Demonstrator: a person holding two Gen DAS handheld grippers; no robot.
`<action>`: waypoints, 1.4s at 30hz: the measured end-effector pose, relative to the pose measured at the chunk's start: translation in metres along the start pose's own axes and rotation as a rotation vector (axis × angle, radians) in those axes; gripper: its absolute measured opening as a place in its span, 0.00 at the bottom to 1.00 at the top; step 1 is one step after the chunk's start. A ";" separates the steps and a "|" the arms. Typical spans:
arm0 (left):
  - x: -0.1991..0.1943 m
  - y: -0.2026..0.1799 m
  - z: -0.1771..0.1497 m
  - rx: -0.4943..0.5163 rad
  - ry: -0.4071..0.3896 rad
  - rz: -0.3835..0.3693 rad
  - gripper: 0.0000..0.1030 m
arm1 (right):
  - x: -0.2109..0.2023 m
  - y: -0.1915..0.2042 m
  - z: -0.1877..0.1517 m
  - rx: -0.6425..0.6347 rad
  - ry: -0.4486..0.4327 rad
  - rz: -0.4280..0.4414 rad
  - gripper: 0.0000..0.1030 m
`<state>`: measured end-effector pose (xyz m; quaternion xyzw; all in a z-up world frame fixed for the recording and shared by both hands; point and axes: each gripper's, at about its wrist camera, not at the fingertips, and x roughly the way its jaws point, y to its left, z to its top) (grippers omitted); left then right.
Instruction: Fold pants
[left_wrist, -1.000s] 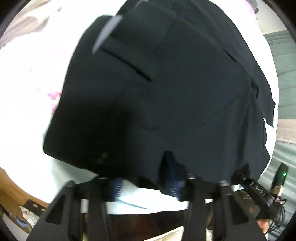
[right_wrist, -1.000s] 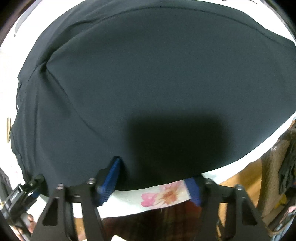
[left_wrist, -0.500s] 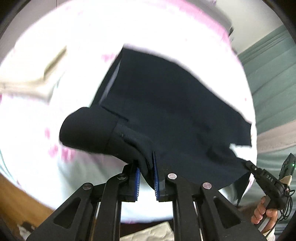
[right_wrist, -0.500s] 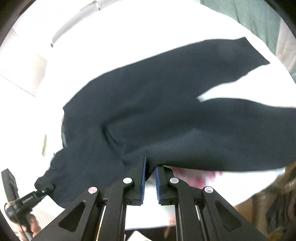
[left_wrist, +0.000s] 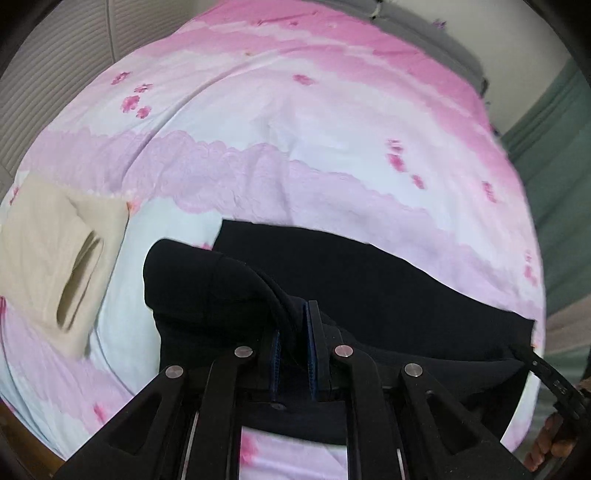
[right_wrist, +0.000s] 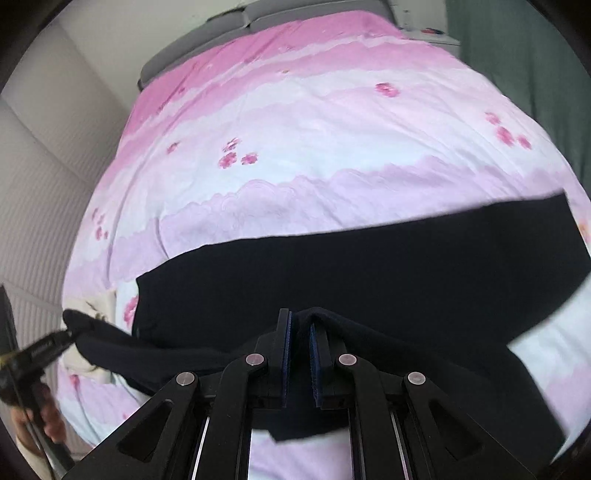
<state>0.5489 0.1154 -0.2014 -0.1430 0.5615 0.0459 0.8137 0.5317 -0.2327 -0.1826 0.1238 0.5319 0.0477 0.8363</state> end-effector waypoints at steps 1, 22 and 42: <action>0.014 0.000 0.006 -0.002 0.019 0.017 0.13 | 0.009 -0.001 0.008 -0.008 0.016 -0.001 0.10; 0.102 -0.011 0.093 0.059 0.110 0.238 0.76 | 0.125 0.034 0.082 -0.083 0.191 0.026 0.60; -0.075 -0.117 -0.118 0.701 -0.111 -0.080 0.84 | -0.066 -0.017 -0.089 -0.101 0.022 -0.121 0.67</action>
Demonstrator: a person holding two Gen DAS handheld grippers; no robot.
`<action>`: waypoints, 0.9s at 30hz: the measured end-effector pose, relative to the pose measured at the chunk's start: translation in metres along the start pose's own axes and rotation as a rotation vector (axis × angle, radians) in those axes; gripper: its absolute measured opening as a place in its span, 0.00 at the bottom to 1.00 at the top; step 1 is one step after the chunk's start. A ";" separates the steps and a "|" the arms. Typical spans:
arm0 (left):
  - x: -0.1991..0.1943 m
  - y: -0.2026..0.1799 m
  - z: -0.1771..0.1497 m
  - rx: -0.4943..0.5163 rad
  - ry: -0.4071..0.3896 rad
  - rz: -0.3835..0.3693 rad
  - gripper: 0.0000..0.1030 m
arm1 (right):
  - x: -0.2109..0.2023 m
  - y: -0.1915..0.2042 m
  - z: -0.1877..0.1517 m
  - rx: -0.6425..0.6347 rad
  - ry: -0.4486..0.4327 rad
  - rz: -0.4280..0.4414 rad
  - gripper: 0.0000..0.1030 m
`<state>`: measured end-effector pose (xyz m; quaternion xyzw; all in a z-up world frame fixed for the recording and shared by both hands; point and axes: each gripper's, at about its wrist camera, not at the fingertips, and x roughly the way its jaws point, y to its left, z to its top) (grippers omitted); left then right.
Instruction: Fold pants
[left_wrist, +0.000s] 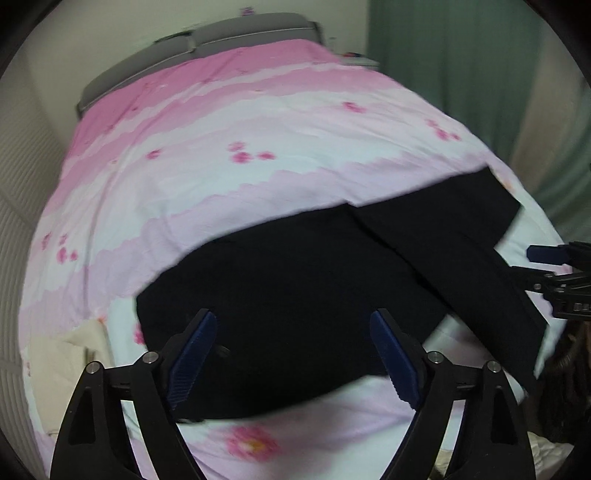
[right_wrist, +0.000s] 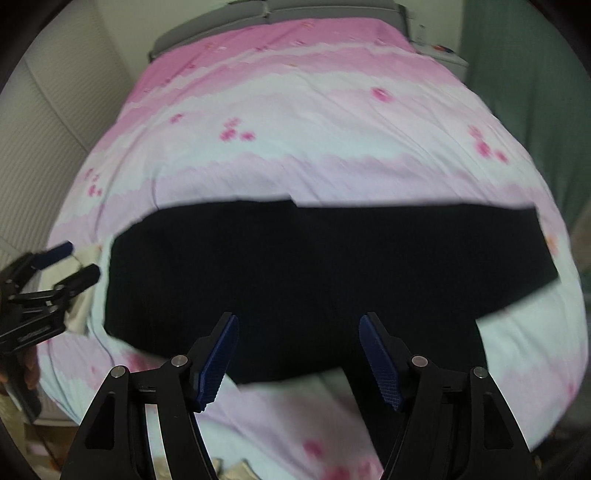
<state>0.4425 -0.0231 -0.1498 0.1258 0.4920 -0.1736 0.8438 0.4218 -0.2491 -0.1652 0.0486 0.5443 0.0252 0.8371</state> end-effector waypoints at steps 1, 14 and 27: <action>-0.003 -0.012 -0.007 0.026 0.012 -0.033 0.84 | -0.003 -0.005 -0.013 0.013 0.007 -0.015 0.67; 0.006 -0.124 -0.081 0.170 0.139 -0.126 0.84 | 0.000 -0.072 -0.176 0.215 0.178 -0.174 0.67; 0.031 -0.181 -0.096 -0.001 0.273 -0.020 0.84 | 0.081 -0.111 -0.232 -0.105 0.324 -0.252 0.66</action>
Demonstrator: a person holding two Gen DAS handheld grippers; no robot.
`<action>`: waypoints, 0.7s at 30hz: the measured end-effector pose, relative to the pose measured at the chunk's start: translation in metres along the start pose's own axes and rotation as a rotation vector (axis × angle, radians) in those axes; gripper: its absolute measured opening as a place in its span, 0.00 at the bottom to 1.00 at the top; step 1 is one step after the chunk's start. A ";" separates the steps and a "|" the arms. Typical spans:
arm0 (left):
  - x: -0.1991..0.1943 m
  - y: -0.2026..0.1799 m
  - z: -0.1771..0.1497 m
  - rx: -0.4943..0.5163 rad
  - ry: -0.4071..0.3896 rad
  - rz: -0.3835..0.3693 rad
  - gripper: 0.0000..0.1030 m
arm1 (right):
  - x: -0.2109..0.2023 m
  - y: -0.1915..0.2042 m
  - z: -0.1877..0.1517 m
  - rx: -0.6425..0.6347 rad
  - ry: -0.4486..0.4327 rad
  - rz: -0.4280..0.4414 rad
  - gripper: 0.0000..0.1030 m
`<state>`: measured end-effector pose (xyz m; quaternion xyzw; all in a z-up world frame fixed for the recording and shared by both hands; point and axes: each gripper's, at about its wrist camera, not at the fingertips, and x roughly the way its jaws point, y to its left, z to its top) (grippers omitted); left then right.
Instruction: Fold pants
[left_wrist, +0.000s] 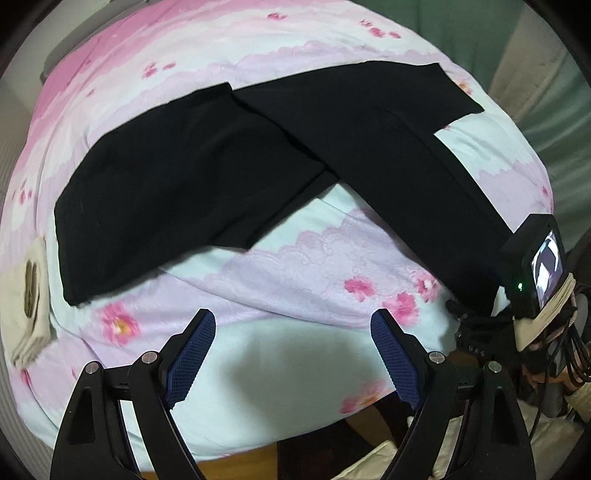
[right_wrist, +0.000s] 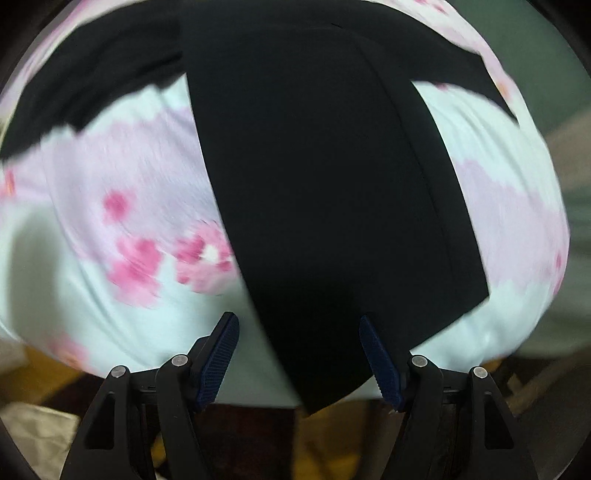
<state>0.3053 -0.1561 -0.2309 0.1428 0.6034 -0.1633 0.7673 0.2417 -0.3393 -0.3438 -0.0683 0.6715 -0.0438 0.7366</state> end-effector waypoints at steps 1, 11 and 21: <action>0.004 -0.005 0.001 0.001 0.010 0.013 0.84 | 0.004 -0.001 0.001 -0.036 -0.003 0.022 0.64; 0.008 -0.039 0.055 0.095 -0.012 0.042 0.84 | -0.025 -0.050 0.018 -0.154 -0.039 0.252 0.04; -0.009 -0.057 0.144 0.134 -0.135 0.024 0.84 | -0.151 -0.210 0.116 0.121 -0.422 0.029 0.03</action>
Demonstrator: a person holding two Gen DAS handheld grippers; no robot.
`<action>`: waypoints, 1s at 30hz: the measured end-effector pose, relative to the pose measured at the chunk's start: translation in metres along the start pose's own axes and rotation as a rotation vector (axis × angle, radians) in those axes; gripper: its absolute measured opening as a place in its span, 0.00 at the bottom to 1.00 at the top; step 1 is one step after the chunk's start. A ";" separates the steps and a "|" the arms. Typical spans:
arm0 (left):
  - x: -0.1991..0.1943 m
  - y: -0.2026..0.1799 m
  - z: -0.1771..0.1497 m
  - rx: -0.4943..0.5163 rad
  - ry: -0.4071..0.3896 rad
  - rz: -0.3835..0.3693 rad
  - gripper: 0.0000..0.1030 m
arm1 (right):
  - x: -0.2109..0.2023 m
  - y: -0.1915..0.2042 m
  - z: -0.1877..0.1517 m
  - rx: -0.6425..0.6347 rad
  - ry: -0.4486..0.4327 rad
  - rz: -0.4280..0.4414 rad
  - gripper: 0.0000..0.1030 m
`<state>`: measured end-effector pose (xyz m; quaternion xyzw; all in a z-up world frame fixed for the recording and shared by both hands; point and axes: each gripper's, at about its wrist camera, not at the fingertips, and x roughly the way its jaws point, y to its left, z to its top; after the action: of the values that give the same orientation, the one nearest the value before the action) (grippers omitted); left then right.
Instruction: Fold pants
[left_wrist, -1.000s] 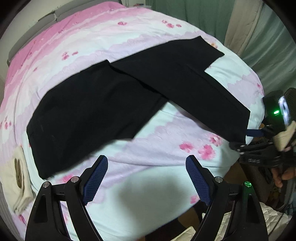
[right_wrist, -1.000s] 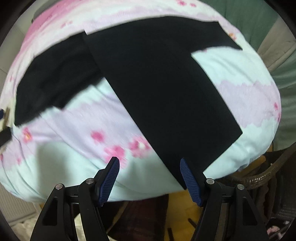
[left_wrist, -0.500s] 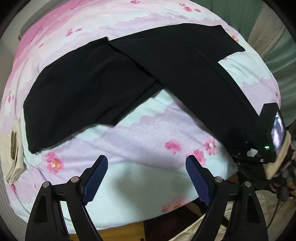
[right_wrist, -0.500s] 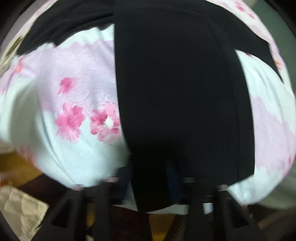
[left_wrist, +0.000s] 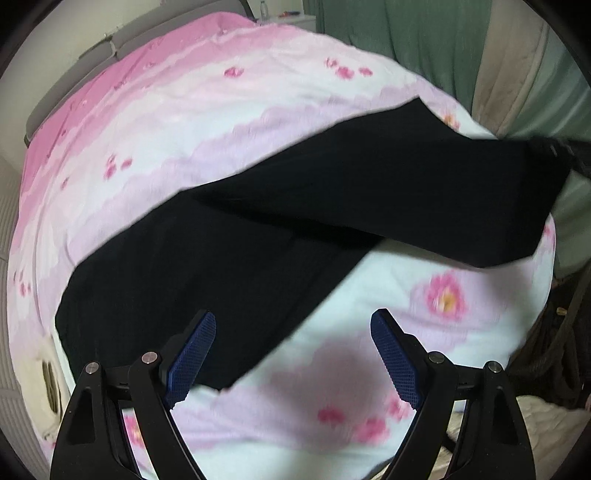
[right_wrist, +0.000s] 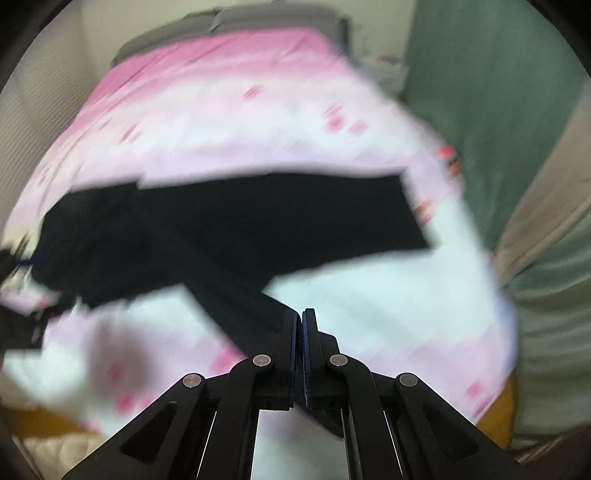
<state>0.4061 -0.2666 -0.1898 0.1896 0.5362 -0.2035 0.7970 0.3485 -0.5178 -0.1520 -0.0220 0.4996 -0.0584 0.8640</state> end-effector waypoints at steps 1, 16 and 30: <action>0.001 -0.001 0.011 -0.002 -0.016 0.000 0.84 | 0.002 -0.008 0.012 0.004 -0.016 -0.026 0.03; 0.013 -0.013 0.097 -0.167 -0.062 0.060 0.84 | 0.185 -0.078 0.177 -0.069 0.099 -0.280 0.02; 0.006 0.000 0.086 -0.258 -0.067 0.116 0.84 | 0.153 -0.041 0.183 -0.106 -0.054 -0.361 0.74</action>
<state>0.4751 -0.3124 -0.1648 0.1094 0.5193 -0.0929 0.8425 0.5794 -0.5809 -0.1879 -0.1583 0.4668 -0.1851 0.8502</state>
